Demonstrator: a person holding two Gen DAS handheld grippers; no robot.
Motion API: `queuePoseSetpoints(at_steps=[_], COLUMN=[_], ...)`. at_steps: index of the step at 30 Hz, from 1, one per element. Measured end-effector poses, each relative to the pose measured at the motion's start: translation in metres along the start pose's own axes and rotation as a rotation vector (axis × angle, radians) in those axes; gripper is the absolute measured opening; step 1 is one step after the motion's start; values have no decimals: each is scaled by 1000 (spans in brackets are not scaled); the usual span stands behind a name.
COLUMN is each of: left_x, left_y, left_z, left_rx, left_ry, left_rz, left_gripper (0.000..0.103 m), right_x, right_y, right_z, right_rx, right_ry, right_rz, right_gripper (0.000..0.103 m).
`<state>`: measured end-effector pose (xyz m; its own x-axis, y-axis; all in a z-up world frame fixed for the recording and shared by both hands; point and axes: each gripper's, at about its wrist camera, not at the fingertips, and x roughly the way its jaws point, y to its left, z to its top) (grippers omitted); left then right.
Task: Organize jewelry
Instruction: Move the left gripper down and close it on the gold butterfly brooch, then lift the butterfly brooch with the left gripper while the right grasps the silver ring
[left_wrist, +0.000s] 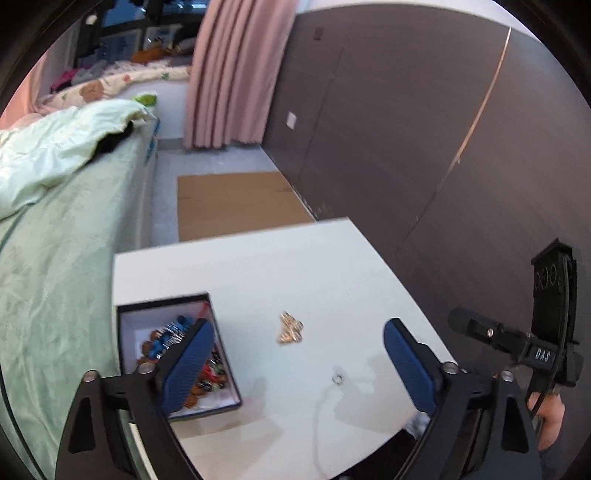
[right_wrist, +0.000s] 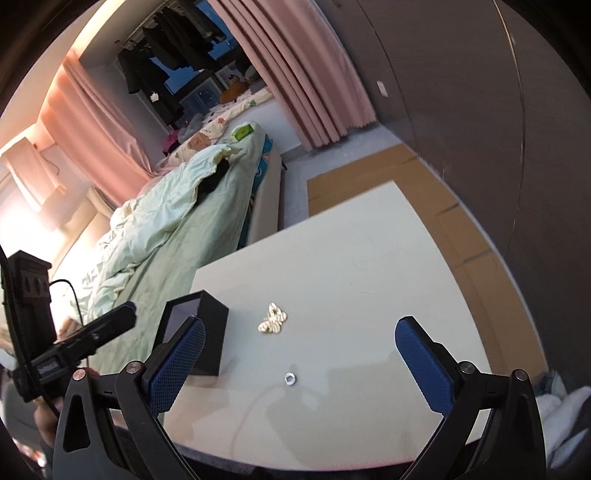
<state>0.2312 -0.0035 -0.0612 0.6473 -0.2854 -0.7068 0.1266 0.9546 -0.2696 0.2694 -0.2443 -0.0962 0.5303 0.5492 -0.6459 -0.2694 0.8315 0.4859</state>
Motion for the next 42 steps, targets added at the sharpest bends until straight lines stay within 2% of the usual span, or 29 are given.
queuePoseSetpoints(at_steps=[2, 4, 6, 8, 12, 17, 19, 22, 27, 29, 32, 35, 37, 40, 42], left_x=[13, 24, 36, 47, 71, 100, 112, 127, 139, 143, 148, 154, 154, 154, 150], left_y=[-3, -6, -8, -9, -11, -13, -13, -10, -9, -9, -10, -11, -12, -11, -8], left_z=[0, 0, 0, 2, 4, 4, 3, 3, 0, -1, -4, -7, -9, -9, -10], left_rx=[1, 5, 6, 4, 25, 47, 60, 67, 81, 88, 117, 133, 153, 156, 149], left_ry=[50, 80, 108, 136, 191, 249, 268, 295, 318, 328, 320, 327, 312, 303, 292], left_rz=[-12, -22, -17, -22, -8, 29, 53, 80, 82, 94, 133, 140, 168, 159, 146], left_gripper=[79, 74, 70, 61, 54, 33, 31, 18, 16, 12, 12, 11, 4, 0, 0], right_x=[2, 3, 6, 13, 23, 24, 25, 29, 33, 35, 38, 40, 43, 46, 49], right_y=[-11, -19, -23, -28, -33, -37, -42, -50, -52, -51, -52, -51, -50, -46, -43], right_z=[0, -1, -3, -5, -9, -9, -9, -8, -8, -8, -7, -7, -7, -7, -8], right_rx=[32, 57, 76, 99, 115, 120, 134, 163, 170, 172, 176, 175, 174, 164, 152], right_ry=[22, 39, 57, 88, 126, 125, 129, 139, 146, 150, 154, 156, 160, 168, 176], right_rz=[2, 2, 9, 17, -15, -41, -48, -52, -54, -56, -61, -62, -66, -70, -71], right_gripper=[102, 97, 80, 76, 74, 74, 74, 74, 74, 74, 74, 74, 74, 73, 66])
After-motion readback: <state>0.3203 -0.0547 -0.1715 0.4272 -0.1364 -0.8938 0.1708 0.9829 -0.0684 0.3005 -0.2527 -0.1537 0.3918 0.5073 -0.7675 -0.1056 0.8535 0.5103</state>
